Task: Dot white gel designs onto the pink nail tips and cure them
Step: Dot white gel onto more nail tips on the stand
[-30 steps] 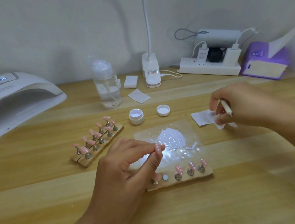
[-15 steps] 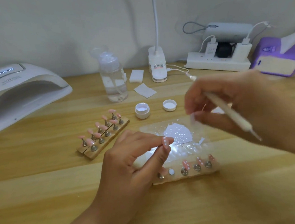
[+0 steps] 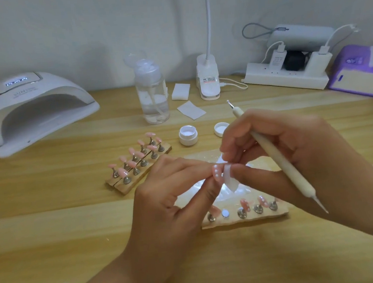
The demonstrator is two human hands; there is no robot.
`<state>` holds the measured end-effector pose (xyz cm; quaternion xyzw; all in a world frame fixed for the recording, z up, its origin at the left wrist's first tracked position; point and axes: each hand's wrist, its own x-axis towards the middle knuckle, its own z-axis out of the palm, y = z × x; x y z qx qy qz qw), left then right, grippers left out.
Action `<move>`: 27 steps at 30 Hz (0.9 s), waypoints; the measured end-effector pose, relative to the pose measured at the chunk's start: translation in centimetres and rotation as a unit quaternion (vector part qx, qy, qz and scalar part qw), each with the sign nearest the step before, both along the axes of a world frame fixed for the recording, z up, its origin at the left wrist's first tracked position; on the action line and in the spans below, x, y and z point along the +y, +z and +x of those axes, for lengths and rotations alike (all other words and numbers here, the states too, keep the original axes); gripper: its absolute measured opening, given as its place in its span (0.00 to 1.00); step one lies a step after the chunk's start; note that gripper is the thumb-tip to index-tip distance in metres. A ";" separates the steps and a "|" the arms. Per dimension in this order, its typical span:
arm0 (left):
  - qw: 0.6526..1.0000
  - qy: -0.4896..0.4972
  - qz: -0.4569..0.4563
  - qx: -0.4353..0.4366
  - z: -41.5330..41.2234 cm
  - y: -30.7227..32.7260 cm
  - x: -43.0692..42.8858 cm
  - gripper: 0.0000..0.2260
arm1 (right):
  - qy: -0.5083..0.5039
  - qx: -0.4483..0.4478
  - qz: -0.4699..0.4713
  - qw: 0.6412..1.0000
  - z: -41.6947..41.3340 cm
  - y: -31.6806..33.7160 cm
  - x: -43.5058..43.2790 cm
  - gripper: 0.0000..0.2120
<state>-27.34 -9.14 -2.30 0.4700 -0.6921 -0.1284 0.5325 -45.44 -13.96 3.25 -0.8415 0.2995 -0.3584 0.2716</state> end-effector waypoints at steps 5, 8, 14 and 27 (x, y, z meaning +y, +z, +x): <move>0.999 0.019 -0.027 -0.009 0.0 0.1 0.0 0.04 | 0.008 -0.055 0.062 0.997 0.3 -0.6 0.0 0.11; 0.999 0.029 -0.042 -0.009 0.0 0.1 0.1 0.03 | 0.029 -0.086 0.121 0.989 0.4 -0.6 0.0 0.09; 0.998 0.049 -0.047 -0.005 0.1 0.0 0.0 0.03 | 0.055 -0.138 0.200 0.969 0.7 -0.5 0.1 0.10; 0.998 0.045 -0.040 0.003 0.1 0.0 0.0 0.04 | 0.014 -0.108 0.053 0.993 0.9 -0.9 0.4 0.09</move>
